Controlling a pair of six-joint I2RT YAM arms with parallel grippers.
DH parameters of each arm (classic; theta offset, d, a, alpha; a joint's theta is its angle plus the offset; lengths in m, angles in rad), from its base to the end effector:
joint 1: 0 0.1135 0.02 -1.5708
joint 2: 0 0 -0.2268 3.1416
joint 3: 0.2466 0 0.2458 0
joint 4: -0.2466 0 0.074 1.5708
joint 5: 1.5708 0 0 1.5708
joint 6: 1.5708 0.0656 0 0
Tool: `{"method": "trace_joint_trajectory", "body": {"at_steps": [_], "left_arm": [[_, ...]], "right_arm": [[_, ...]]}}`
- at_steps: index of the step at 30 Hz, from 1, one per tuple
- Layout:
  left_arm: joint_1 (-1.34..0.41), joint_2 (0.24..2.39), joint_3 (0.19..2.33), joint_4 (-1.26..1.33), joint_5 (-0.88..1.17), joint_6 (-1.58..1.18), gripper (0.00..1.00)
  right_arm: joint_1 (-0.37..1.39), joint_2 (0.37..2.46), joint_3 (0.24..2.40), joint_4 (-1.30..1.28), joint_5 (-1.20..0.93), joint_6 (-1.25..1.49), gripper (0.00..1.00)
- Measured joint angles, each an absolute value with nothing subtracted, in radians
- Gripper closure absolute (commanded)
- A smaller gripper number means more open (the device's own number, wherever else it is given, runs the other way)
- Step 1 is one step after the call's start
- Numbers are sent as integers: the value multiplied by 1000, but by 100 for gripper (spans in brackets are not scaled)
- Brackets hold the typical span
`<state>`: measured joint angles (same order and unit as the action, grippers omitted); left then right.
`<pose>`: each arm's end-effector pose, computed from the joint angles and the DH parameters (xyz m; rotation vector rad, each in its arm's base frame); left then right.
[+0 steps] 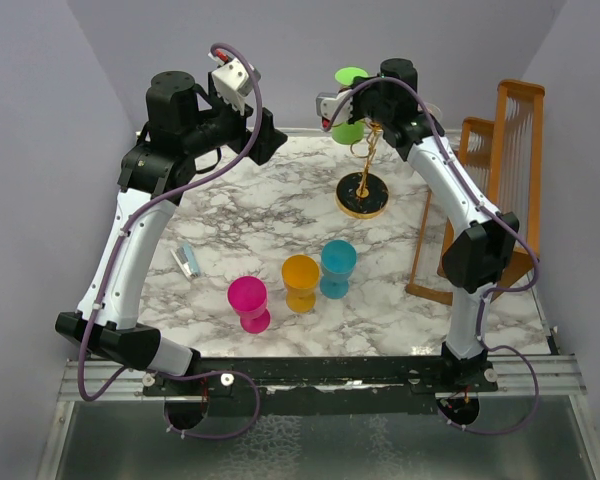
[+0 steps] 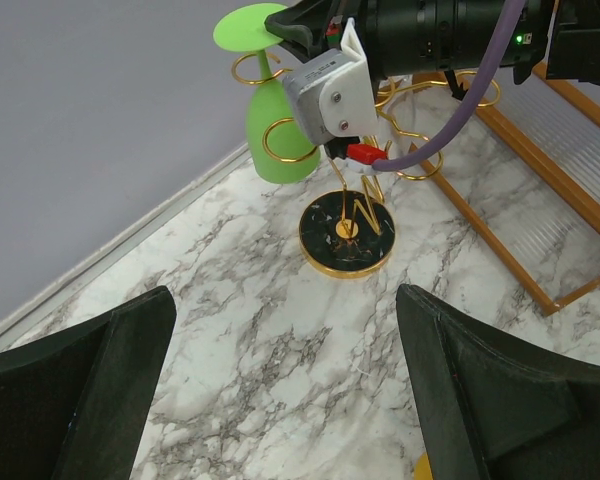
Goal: Place the wine glass upside down on the wine glass rack
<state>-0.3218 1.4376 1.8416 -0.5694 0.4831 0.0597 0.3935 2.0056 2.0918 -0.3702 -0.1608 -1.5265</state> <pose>0.2899 -0.1288 0.4654 0.6780 1.6197 -0.6101 0.4403 0.1941 0.3606 -1.6193 0.9938 -0.6343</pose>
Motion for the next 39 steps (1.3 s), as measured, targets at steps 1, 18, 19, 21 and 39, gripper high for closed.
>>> {"method": "trace_joint_trajectory", "body": {"at_steps": [1,18,19,21,39], "left_arm": [[-322,1438,1842,-569,483,60,5],[-322,1424,1826,-569,484,60,5],[-322,1424,1823,-569,484,60,5],[-322,1424,1819,-569,484,60,5],[-322,1390,1805,-568,487,61,5]], "right_arm": [[393,2006,2094,-375,-159,-1530,99],[424,2006,2092,-403,-118,-1547,98],[427,2006,2092,-403,-117,-1549,97],[431,2006,2092,-403,-113,-1551,97],[448,2006,2037,-404,-72,-1556,90]]}}
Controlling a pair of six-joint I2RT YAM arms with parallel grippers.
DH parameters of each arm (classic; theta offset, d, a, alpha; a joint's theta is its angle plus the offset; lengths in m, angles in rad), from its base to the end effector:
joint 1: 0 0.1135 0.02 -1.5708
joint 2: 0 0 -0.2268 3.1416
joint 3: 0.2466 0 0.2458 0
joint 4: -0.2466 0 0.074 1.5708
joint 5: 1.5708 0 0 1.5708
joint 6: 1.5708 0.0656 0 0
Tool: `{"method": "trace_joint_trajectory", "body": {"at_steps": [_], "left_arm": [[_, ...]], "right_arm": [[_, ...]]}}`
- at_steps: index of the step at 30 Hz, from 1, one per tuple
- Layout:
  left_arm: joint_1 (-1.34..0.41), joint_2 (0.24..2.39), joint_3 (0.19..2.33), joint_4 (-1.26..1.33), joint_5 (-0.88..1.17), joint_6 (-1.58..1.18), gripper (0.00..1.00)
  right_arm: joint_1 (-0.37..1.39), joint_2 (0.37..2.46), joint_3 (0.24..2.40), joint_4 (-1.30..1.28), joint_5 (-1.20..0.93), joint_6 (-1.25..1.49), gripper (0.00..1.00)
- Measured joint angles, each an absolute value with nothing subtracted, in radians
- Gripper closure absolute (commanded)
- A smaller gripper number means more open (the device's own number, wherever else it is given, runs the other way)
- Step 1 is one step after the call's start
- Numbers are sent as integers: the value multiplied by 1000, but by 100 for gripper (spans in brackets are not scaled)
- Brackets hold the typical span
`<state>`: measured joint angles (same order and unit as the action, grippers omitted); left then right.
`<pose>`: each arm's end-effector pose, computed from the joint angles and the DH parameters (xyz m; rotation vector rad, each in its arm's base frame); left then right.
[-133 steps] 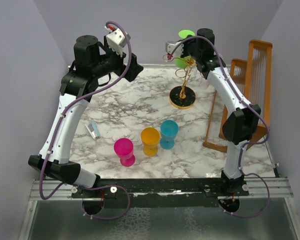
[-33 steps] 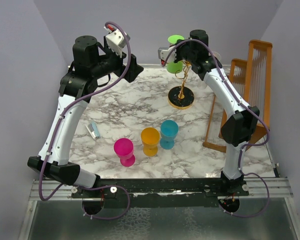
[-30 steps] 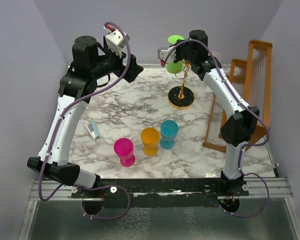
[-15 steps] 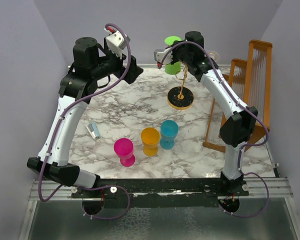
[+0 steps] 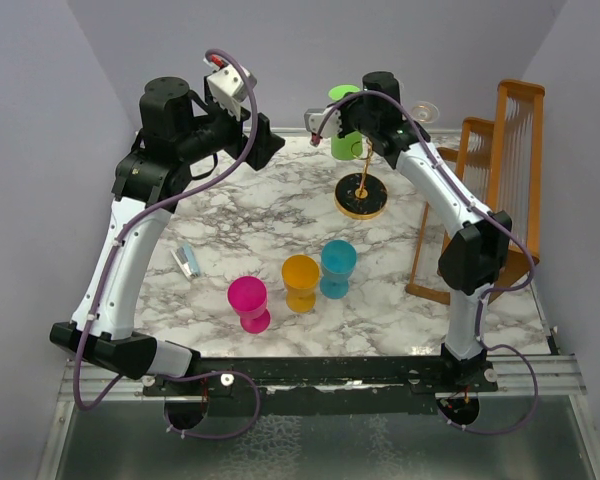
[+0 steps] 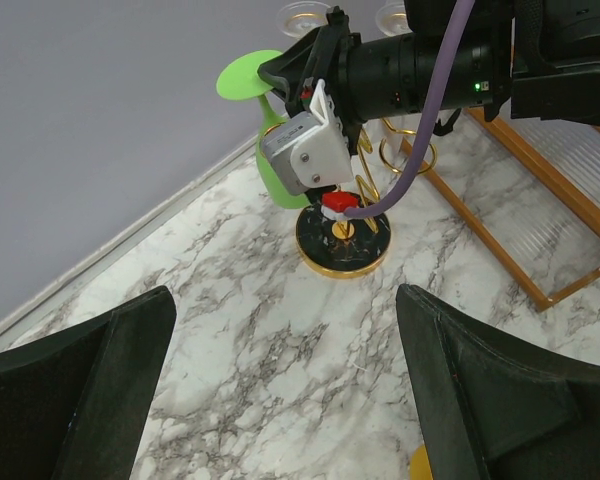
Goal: Place the wine glass upside down on the wine glass rack
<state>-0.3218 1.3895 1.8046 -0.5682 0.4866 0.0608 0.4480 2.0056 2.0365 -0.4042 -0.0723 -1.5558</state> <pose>0.2782 -0.1251 0.4675 0.6809 1.6060 -0.6103 0.4322 0.2129 0.3357 -1.7124 1.0364 -0.6566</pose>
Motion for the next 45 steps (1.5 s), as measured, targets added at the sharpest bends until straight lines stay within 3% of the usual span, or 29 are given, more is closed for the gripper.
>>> {"method": "trace_joint_trajectory", "body": {"at_steps": [16,45], "left_arm": [[-322,1377,1791,-564,487,64,5],[-310,1377,1771,-540,454,80,4]], "right_arm": [[461,1996,2010,-394,-69,-1522,69],[466,1876,1994,-477,-184,-1337,58]]}}
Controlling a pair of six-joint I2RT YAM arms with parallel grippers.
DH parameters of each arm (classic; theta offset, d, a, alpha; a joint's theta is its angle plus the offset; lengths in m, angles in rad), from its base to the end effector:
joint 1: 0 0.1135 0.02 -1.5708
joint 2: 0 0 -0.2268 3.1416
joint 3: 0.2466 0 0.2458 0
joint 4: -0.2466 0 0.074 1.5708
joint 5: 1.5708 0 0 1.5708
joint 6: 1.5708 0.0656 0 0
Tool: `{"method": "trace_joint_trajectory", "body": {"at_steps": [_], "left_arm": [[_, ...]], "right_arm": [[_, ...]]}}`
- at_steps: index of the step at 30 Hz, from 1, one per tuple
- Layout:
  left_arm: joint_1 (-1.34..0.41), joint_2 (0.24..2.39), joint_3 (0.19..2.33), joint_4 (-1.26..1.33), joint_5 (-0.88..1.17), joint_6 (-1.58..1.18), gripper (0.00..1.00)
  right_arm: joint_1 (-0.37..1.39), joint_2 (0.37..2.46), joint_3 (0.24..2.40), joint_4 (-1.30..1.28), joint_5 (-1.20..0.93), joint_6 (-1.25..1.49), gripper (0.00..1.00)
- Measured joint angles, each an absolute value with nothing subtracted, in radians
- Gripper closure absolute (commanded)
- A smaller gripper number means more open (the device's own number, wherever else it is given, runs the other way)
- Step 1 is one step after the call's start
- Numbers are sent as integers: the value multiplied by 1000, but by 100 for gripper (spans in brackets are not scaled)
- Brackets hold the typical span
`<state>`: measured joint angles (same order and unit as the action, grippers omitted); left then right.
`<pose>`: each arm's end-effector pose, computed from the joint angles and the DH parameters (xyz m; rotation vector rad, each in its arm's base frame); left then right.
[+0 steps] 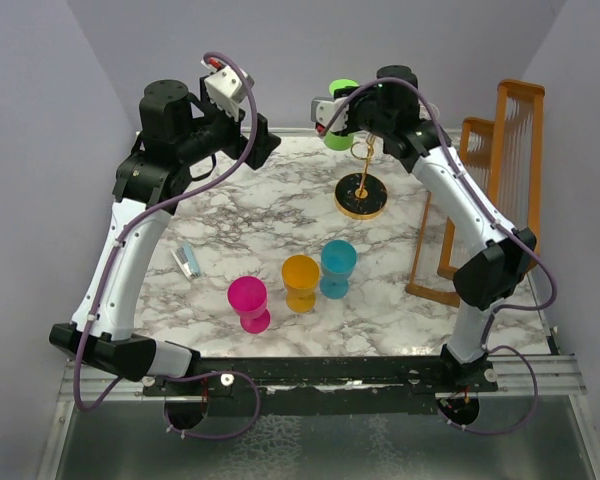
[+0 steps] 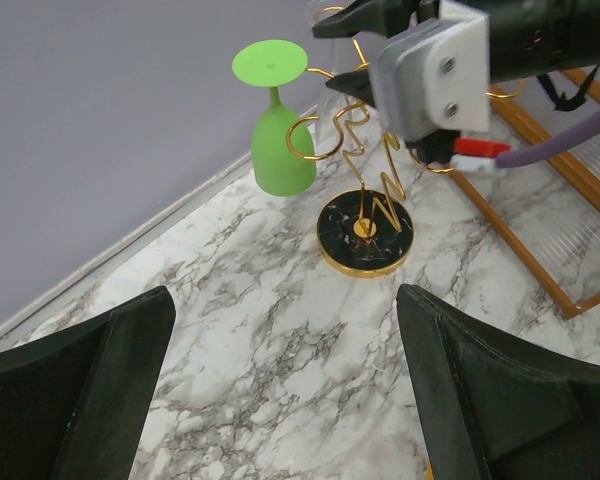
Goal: Place the wine glass upside down on the wine glass rack
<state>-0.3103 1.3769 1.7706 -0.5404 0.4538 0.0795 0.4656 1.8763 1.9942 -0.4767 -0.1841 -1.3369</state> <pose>0.2816 -0.1205 0.4635 0.6620 1.6032 -0.5592 0.3945 0.2117 0.3688 -1.5986 1.1070 -0.4051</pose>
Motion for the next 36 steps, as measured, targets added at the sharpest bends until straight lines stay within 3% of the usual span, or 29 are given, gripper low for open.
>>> {"method": "trace_joint_trajectory", "body": {"at_steps": [11,22,31,36], "left_arm": [[-303,1383,1695,-520,442,65,9],[-452,1412,1554,-698,487,251,11],[-635,1553,1523,-706,489,287,16],[-722,1629,1524,-706,475,322,26]], "right_arm": [[466,1660,1960,-523,-205,-1022,44],[464,1303,1663,-610,-202,-667,40],[270,1176,1537,-628,-303,-513,36],[209,1162,1497,-628,-350,-474,36]]}}
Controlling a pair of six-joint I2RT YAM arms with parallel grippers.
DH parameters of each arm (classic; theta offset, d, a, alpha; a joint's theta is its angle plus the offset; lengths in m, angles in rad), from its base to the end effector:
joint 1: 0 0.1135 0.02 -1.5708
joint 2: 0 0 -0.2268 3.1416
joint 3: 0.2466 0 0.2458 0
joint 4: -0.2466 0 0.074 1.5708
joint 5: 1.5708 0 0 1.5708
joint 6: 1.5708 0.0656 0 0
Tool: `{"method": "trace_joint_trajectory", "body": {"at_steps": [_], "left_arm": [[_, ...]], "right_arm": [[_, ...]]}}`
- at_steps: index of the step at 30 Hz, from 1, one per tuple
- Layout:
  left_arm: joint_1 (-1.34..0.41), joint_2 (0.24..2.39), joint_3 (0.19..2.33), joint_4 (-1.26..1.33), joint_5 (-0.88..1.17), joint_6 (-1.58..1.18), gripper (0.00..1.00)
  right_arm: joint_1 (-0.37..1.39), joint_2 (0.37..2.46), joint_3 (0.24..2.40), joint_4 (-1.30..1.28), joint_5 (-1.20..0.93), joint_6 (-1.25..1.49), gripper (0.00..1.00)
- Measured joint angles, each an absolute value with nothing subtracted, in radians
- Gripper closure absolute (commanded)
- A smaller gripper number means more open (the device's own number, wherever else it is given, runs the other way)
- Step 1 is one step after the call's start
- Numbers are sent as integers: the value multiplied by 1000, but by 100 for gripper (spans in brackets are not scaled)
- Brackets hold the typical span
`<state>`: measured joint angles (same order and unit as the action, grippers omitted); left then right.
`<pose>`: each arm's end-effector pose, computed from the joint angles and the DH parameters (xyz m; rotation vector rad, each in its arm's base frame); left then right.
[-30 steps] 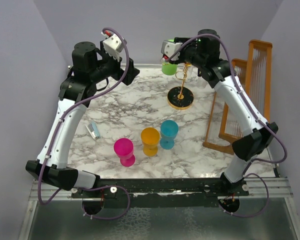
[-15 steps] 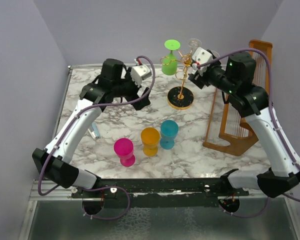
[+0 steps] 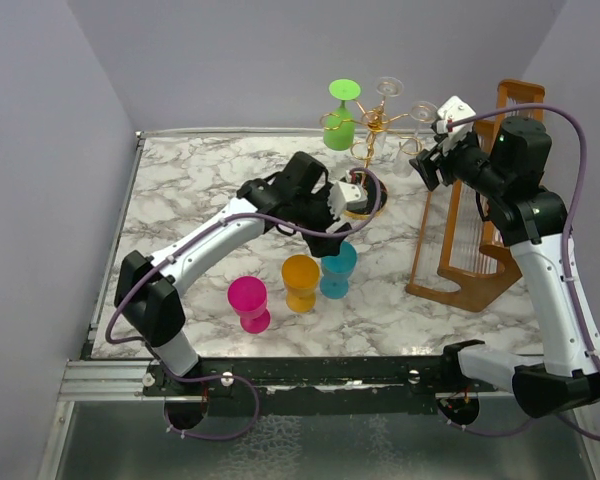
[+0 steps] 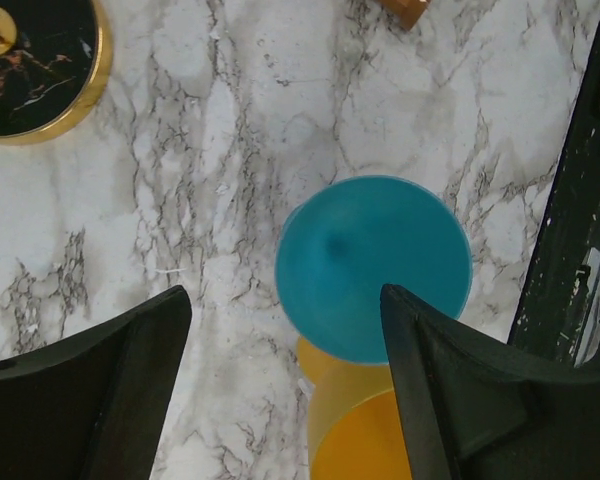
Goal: Place the wine glass upside down on the wine glass rack
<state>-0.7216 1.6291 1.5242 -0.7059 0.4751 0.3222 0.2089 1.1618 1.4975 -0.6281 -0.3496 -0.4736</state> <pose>0.2562 -0.2654 0.2787 1.3884 1.9517 -0.7547 0.2546 0.0769 0.4177 -0.8395 1.6456 0.1410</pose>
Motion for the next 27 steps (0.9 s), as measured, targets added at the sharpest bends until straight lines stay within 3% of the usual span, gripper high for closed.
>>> {"method": "trace_joint_trajectory", "body": {"at_steps": [22,27], "left_arm": [[-809,1774,1603,-760,400,399,97],[-809,1793,1646,-789,411,402,100]], "right_arm": [[186,1157,1478,-617,-329,-449,36],[183,1158,1478,-610,-304,-448,26]]}}
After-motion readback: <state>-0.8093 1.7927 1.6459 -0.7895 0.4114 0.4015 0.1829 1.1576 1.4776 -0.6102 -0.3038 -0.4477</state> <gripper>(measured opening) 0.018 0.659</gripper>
